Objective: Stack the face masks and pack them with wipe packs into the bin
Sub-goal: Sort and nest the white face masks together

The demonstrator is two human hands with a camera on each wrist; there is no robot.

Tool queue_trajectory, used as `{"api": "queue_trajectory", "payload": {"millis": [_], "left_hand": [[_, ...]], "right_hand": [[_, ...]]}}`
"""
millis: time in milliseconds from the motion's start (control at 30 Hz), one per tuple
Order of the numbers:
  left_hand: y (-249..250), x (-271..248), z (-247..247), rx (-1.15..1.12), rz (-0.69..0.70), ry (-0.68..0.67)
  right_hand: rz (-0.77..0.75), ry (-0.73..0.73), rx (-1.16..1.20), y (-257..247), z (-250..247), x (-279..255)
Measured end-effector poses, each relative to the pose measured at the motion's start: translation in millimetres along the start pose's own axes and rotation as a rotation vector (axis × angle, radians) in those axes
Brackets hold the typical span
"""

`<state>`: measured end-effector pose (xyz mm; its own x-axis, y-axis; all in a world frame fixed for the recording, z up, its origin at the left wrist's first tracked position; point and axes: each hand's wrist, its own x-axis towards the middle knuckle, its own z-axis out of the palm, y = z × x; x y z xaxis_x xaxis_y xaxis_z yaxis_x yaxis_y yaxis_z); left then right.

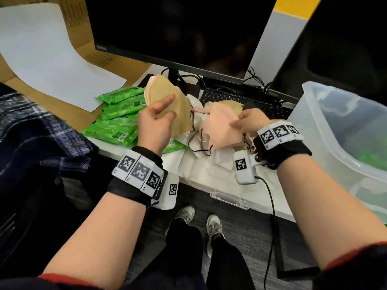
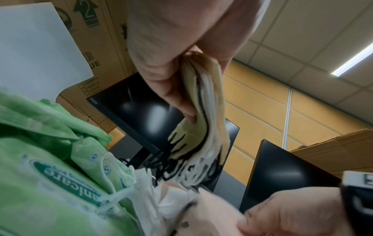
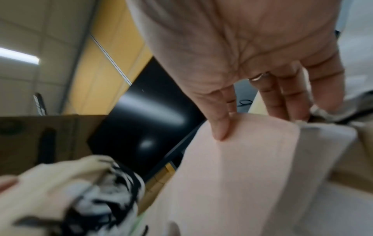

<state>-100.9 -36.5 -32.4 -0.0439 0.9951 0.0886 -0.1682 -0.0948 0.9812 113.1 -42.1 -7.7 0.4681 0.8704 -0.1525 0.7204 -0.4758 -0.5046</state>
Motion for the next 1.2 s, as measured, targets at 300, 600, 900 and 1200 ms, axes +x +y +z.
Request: {"api": "queue_trajectory", "payload": {"millis": [300,600,900,1200], "left_hand": [[-4.6,-2.0,2.0,0.026,-0.013,-0.055],[-4.9,-13.0,23.6,0.037,-0.050,-0.191],[2.0,-35.9,32.8,-0.269,-0.088,-0.362],[0.1,-40.5,32.4,-0.062,0.045,-0.467]], "right_hand": [[0.076,-0.059,-0.461,0.0,30.3,31.9],[-0.275,0.406,0.216,-27.3,-11.6,-35.4],[-0.450,0.182,0.710,-15.5,25.7,-87.5],[-0.383,0.211,0.541,-2.0,9.1,-83.4]]}}
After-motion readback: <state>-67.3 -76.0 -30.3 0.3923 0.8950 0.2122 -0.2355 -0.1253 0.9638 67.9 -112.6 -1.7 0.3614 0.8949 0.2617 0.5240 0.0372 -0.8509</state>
